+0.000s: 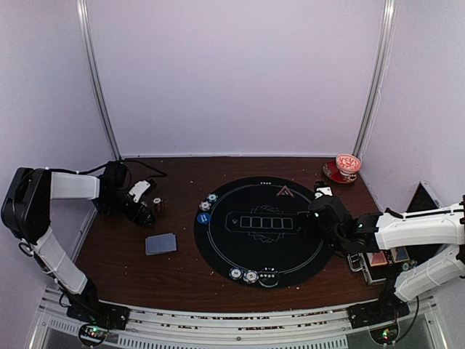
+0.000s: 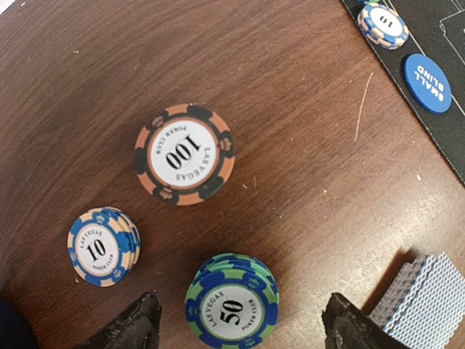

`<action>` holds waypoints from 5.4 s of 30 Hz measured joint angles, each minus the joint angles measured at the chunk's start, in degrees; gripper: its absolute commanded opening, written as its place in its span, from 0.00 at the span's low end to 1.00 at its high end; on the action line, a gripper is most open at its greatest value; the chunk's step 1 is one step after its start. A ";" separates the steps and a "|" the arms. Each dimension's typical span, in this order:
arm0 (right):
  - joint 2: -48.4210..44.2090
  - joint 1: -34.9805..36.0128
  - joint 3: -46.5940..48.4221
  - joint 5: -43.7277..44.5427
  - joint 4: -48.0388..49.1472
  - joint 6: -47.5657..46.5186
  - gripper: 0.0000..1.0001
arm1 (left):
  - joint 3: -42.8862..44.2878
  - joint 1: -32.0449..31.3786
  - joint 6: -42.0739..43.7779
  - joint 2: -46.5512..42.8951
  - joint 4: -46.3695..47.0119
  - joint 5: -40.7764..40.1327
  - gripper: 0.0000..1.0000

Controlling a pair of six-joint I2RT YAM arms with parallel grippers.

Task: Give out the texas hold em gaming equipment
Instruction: Pick up the pile of poker chips from the pile of poker chips, then place the poker chips pile on the poker table mat.

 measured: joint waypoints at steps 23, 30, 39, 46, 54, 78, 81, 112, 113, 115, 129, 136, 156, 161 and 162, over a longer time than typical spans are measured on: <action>0.00 0.00 0.00 0.00 0.00 0.00 1.00 | 0.00 0.00 -0.24 2.29 0.57 -0.57 0.56; 0.00 0.00 0.00 0.00 0.00 0.00 1.00 | 0.00 0.00 -0.44 2.29 1.31 -1.25 0.48; 0.00 0.00 0.00 -0.02 0.00 0.00 1.00 | 0.00 0.00 -0.55 2.29 1.64 -1.38 0.34; 0.00 0.00 0.00 -0.02 0.00 0.00 1.00 | 0.00 0.00 -0.52 2.27 1.70 -1.36 0.32; 0.00 0.00 0.00 -0.13 0.00 0.00 1.00 | -0.63 0.00 -0.35 0.07 1.27 -0.92 0.29; -4.68 -2.34 -1.55 3.85 -0.37 1.84 1.00 | 9.60 -24.17 0.44 -7.56 -8.02 -1.77 0.30; -8.90 -4.50 -3.37 6.40 -0.96 3.63 1.00 | 16.63 -30.47 -0.02 -1.68 -8.87 -3.28 0.31; -34.49 -9.97 -10.01 20.24 -7.76 14.60 1.00 | 80.17 -59.60 -1.66 48.85 -20.50 -6.27 0.31; -34.88 -9.97 -10.05 20.24 -7.74 14.62 1.00 | 80.39 -59.87 -1.66 49.53 -20.52 -6.25 0.31; -35.43 -9.97 -10.10 20.20 -7.74 14.62 1.00 | 81.22 -60.37 -1.66 50.99 -20.63 -6.12 0.31; -35.76 -9.97 -10.40 19.56 -7.72 14.60 1.00 | 85.13 -61.13 -2.12 57.79 -20.96 -3.45 0.34; -35.76 -9.97 -10.40 19.30 -7.67 14.47 1.00 | 85.13 -61.13 -2.27 57.94 -21.03 -2.49 0.53; -33.68 -9.97 -10.27 13.09 -5.86 10.84 1.00 | 77.61 -60.65 -1.64 47.23 -21.27 -8.57 0.98; -25.90 -9.97 -6.27 5.44 -6.05 8.66 1.00 | 65.40 -56.96 -1.40 30.53 -17.79 -9.90 0.98; -23.69 -9.97 -5.14 3.34 -6.12 8.37 1.00 | 62.95 -55.47 -1.40 27.36 -16.76 -10.05 0.98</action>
